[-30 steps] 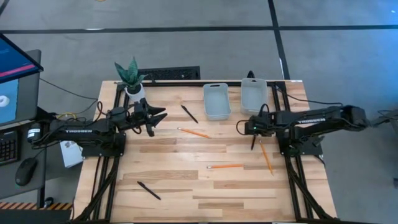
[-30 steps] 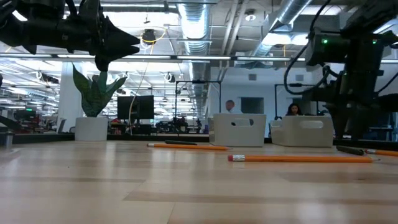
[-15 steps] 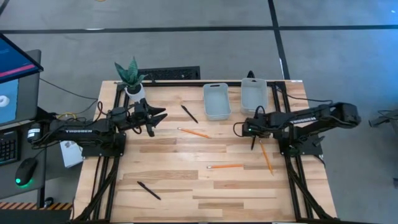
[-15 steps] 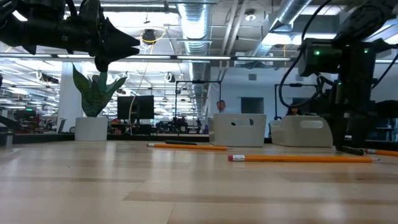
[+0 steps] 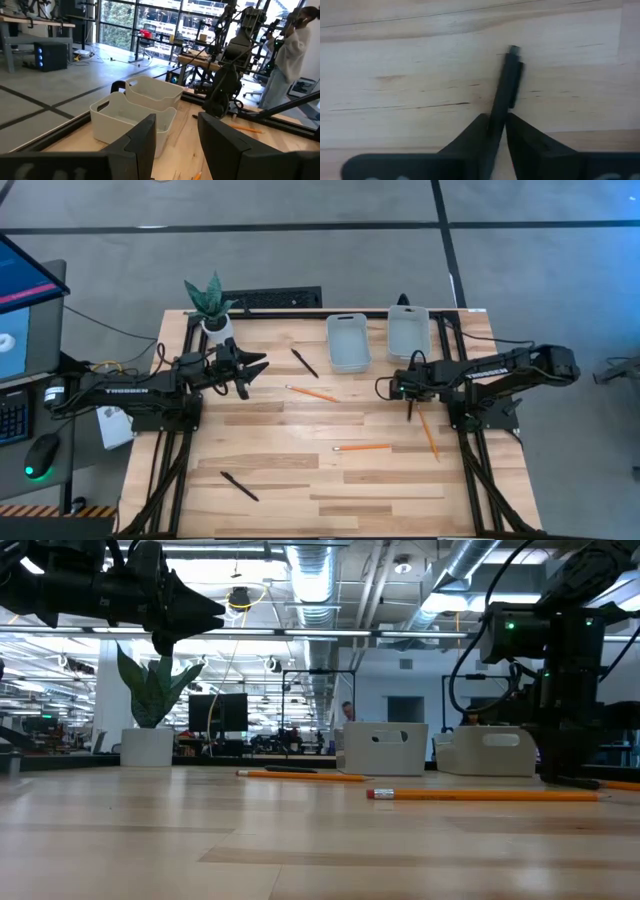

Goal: Sort pens & pencils
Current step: Put the top right black pen into the right gray bin

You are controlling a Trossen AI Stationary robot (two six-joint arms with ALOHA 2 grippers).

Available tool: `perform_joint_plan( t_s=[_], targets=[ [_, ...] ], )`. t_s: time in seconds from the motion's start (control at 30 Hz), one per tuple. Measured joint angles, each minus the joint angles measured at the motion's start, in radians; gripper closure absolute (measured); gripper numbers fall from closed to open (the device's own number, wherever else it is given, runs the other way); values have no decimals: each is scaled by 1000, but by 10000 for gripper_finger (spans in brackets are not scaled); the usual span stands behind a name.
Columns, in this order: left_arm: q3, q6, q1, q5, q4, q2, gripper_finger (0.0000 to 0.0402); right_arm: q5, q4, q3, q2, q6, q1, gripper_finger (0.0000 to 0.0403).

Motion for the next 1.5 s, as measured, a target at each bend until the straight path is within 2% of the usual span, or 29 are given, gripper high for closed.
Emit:
perform_joint_plan(
  t_s=[0.17, 0.57, 0.87, 1.2, 1.5],
  targets=[
    [0, 0, 0, 0, 0, 0, 266, -1, 2, 0, 0, -2, 0, 339],
    [0, 1, 0, 0, 0, 0, 266, -4, -1, 3, 1, -9, 0, 336],
    [0, 14, 0, 0, 0, 0, 266, -30, -2, 61, 4, -77, 0, 336],
    [0, 14, 0, -2, 0, 0, 266, -42, -2, 174, 3, -192, -2, 336],
    [0, 15, 0, -3, 0, 0, 266, -35, -1, 341, 2, -349, -33, 336]
  ],
)
